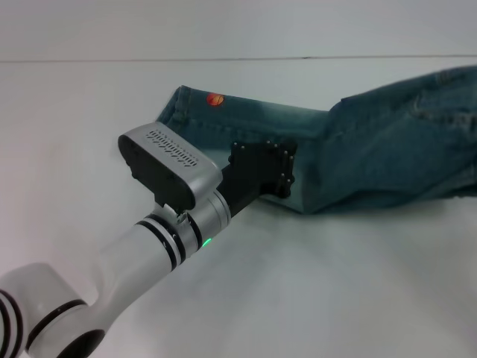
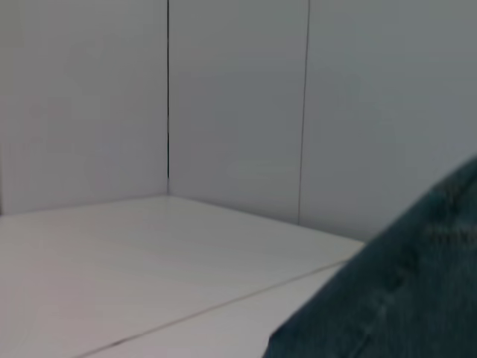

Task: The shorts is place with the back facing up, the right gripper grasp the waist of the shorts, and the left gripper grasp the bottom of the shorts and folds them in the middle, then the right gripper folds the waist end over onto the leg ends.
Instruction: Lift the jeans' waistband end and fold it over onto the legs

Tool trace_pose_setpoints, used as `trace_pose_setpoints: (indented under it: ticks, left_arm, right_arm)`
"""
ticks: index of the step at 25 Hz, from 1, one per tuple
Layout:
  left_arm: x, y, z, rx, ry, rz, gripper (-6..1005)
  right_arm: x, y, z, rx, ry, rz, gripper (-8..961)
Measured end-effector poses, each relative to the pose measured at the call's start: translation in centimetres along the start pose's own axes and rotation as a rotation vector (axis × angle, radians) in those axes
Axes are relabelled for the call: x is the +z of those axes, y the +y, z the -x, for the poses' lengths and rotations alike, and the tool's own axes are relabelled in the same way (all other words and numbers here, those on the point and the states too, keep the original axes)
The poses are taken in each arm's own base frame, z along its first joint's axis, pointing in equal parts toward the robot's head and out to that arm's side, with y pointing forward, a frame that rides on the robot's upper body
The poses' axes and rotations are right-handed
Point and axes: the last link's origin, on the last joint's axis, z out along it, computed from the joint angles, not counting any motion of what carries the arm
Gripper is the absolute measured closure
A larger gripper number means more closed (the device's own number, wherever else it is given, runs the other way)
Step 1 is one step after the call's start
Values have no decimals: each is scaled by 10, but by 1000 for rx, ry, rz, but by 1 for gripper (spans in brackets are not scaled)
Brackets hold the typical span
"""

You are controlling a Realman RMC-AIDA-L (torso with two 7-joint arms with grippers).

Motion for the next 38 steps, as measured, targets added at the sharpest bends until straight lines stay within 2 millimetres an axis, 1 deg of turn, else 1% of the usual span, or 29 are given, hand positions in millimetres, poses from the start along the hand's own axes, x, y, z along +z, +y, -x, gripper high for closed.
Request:
trace_pose_setpoints:
  ticks: [4, 9, 11, 17, 22, 25, 32, 38]
  left_arm:
    - [3, 1, 1, 0, -17, 2, 998]
    - [2, 1, 4, -2, -33, -1, 998]
    - [2, 2, 4, -4, -40, 1, 999]
    - [-1, 3, 7, -13, -43, -2, 999]
    - [-4, 5, 11, -11, -49, 3, 998]
    - [-5, 7, 12, -15, -49, 7, 998]
    - [-8, 9, 13, -26, -43, 10, 998]
    - [-8, 11, 14, -21, -45, 19, 999]
  right_arm:
    - [27, 15, 9, -8, 51, 80, 822]
    - [73, 32, 13, -30, 145, 155, 822]
    - [96, 38, 15, -53, 181, 165, 822]
    - [157, 57, 11, -134, 308, 159, 822]
    - [196, 70, 3, -210, 391, 136, 822]
    - [213, 77, -1, -252, 415, 127, 822]
    - [241, 86, -12, -325, 459, 98, 821]
    - [262, 88, -33, -406, 507, 69, 821]
